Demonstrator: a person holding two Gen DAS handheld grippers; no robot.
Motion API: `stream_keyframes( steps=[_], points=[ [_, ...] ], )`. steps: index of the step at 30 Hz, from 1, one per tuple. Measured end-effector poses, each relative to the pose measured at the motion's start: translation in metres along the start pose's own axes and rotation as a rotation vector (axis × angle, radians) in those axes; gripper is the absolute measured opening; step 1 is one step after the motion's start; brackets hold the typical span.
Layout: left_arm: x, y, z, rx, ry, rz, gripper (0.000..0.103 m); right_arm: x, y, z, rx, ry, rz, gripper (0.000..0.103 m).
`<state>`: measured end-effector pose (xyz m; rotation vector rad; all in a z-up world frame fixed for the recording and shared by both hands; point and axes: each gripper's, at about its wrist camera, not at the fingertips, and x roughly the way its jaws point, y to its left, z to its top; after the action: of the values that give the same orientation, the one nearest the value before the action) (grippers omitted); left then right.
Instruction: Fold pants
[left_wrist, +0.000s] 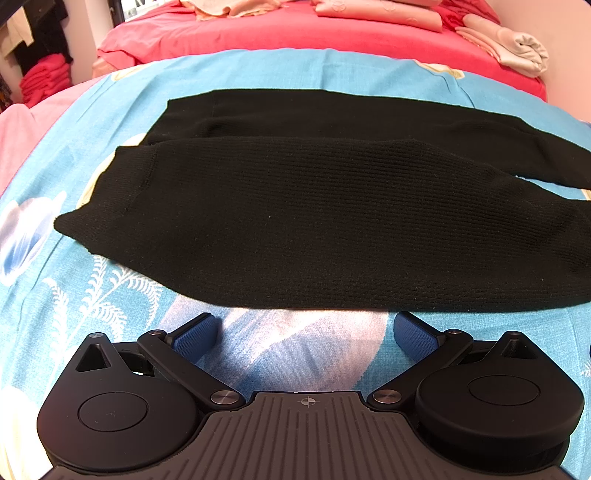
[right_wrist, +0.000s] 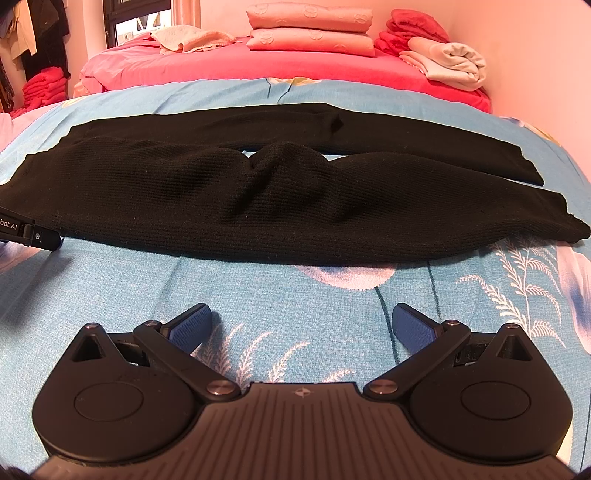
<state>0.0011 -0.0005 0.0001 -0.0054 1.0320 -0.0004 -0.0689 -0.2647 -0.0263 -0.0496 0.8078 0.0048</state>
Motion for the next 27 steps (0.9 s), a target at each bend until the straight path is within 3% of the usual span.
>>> stream_keyframes(
  steps=[22, 25, 27],
  points=[
    [-0.009, 0.006, 0.000, 0.013, 0.002, 0.002, 0.103, -0.007, -0.005, -0.013, -0.037, -0.068, 0.027, 0.103],
    [-0.030, 0.020, 0.006, -0.002, -0.077, 0.021, 0.103, -0.013, -0.026, -0.013, -0.018, -0.051, 0.085, 0.103],
    [-0.040, 0.031, 0.014, -0.023, -0.135, 0.021, 0.103, -0.019, -0.052, -0.012, 0.060, -0.065, 0.076, 0.103]
  ],
)
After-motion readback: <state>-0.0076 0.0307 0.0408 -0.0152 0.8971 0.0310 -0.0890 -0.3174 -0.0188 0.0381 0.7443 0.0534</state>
